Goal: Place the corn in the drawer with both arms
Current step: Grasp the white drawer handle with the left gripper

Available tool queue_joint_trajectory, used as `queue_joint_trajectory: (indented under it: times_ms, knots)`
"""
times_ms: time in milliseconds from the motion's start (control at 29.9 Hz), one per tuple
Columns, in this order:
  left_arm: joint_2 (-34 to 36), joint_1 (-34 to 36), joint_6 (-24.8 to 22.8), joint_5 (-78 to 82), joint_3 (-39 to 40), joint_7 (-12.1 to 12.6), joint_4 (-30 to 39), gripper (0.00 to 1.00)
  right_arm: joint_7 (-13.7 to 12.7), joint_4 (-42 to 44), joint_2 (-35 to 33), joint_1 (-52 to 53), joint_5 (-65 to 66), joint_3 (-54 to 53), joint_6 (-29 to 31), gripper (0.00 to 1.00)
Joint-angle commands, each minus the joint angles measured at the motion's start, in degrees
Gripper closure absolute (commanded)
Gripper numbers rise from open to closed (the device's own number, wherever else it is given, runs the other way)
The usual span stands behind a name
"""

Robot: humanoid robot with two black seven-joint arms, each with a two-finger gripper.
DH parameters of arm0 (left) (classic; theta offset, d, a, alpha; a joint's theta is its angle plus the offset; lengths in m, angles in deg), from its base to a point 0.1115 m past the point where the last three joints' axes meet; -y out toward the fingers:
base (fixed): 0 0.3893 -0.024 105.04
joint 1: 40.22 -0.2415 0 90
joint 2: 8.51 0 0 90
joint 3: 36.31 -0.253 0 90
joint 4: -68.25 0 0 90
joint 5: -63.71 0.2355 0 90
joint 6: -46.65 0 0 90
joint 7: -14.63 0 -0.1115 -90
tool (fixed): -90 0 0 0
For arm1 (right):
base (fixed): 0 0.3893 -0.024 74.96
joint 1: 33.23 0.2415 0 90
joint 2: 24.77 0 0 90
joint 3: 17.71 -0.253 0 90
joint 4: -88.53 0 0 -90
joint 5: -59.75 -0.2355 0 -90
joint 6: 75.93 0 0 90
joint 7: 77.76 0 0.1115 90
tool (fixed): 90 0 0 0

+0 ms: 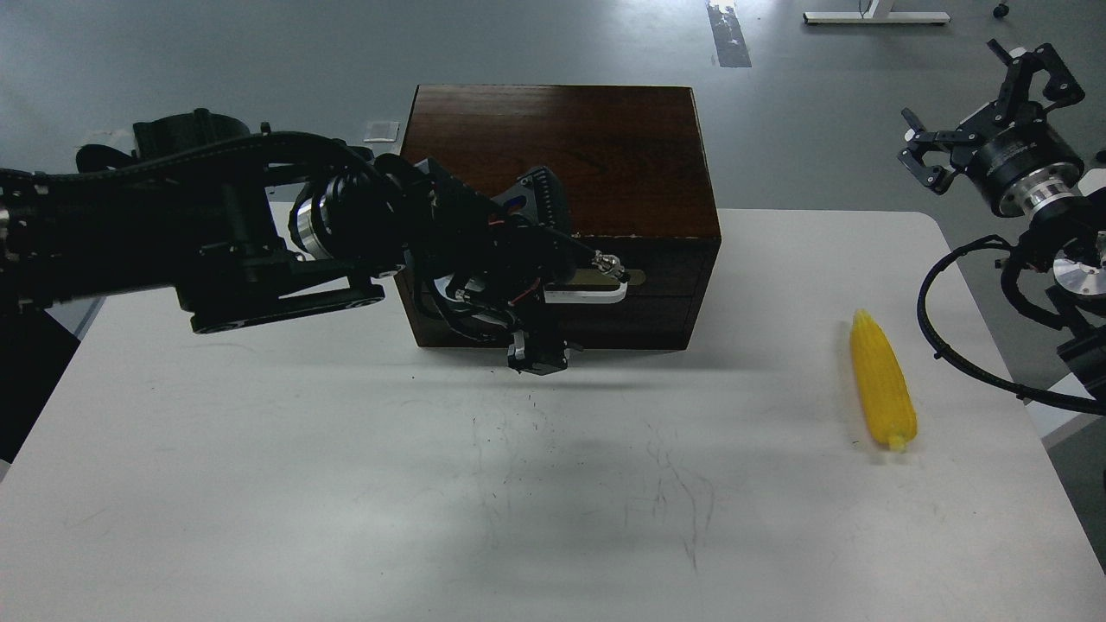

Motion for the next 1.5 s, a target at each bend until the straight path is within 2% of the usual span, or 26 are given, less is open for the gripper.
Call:
queue_joint_trajectory:
  times_ms: [0,167,234,468,568,702,1336,1470]
  knots:
    - [-0.17,-0.49,0.00,0.11,-0.08,0.03,-1.18,0.16,0.09,-0.01,-0.01,0.00,0.00,-0.09,0.00,0.00]
    - [-0.08,-1.72,0.00,0.20,-0.17,0.03,-1.89,0.17,0.09,0.26,-0.01,0.00,0.00,-0.09,0.00,0.00]
    - [-0.08,-1.63,0.00,0.20,-0.17,-0.06,-1.97,0.22,0.09,0.26,-0.01,0.00,0.00,-0.09,0.00,0.00]
    - [-0.60,-1.37,0.00,0.81,-1.31,0.03,-2.33,0.23,0.09,0.35,0.08,0.00,0.00,-0.09,0.00,0.00]
    - [-0.69,-1.19,0.00,1.34,-2.10,0.03,-2.33,0.39,0.09,0.43,0.08,0.00,0.00,-0.18,0.00,0.00]
    - [-0.52,-1.46,0.00,1.43,-2.28,-0.06,-2.33,0.49,0.09,0.43,0.17,0.09,0.00,-0.62,0.00,0.00]
    - [-0.08,-1.19,0.00,1.52,-2.46,-0.32,-1.54,0.49,0.09,0.43,0.17,0.18,0.00,-0.70,0.00,0.00]
    - [-0.17,-1.02,0.00,1.60,-2.37,-0.41,-1.54,0.52,0.09,0.43,0.17,0.18,0.00,-0.70,0.00,0.00]
